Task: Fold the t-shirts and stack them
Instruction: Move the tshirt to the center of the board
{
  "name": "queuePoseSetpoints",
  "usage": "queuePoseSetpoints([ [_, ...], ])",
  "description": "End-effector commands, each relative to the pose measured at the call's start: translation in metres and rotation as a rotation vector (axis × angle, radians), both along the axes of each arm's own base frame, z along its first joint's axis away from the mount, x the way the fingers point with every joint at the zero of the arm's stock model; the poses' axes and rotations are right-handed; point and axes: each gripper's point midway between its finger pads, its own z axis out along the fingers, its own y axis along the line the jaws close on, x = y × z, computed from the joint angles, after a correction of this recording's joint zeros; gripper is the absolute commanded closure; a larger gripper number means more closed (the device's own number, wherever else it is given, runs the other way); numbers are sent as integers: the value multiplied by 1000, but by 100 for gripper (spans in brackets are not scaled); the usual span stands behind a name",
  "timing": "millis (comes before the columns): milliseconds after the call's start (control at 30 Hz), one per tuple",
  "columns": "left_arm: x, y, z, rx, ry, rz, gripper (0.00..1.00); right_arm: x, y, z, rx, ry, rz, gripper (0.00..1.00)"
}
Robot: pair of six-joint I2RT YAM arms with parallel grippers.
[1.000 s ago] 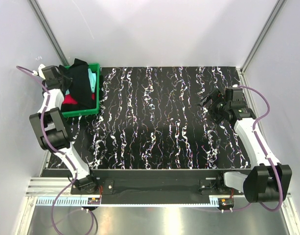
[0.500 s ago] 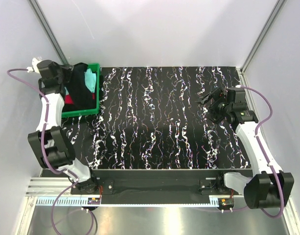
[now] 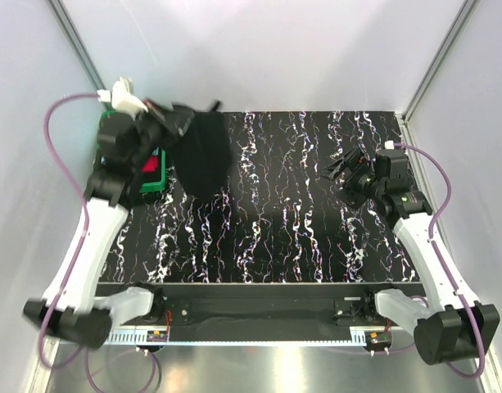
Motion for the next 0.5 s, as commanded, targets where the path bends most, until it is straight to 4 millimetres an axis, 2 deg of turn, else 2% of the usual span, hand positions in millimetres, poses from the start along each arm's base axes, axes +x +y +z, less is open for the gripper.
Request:
queuePoseSetpoints([
  [0, -55, -18, -15, 84, -8, -83, 100, -15, 9, -2, 24, 14, 36, 0],
  [33, -67, -37, -50, 99, 58, -148, 79, -17, 10, -5, 28, 21, 41, 0],
  [67, -81, -47, -62, 95, 83, -210, 59, -18, 12, -6, 31, 25, 47, 0],
  [100, -92, -58, -95, 106, 179, -263, 30, -23, 16, -8, 36, 32, 71, 0],
  [133, -100, -62, -109, 121, 222, -293, 7, -25, 17, -9, 36, 32, 81, 0],
  [167, -107, -62, -120, 142, 251, -305, 4, -26, 19, -10, 38, 33, 95, 0],
  [200, -120, -57, -145, 192, 337, -313, 3, -31, 23, -14, 30, 47, 124, 0],
  [267, -133, -44, -162, 242, 394, -288, 4, -36, 26, -22, 16, 68, 155, 0],
  [333, -144, -36, -178, 284, 429, -292, 10, -41, 34, -37, 1, 108, 195, 2],
  [367, -149, -35, -182, 283, 439, -299, 15, -42, 36, -44, -9, 124, 212, 5],
  [400, -154, -36, -193, 275, 473, -306, 17, -41, 38, -55, -40, 144, 244, 7],
  [433, -157, -39, -197, 261, 492, -330, 19, -41, 41, -61, -61, 152, 266, 15],
  [467, -158, -43, -205, 252, 521, -348, 21, -39, 42, -66, -85, 155, 281, 18],
])
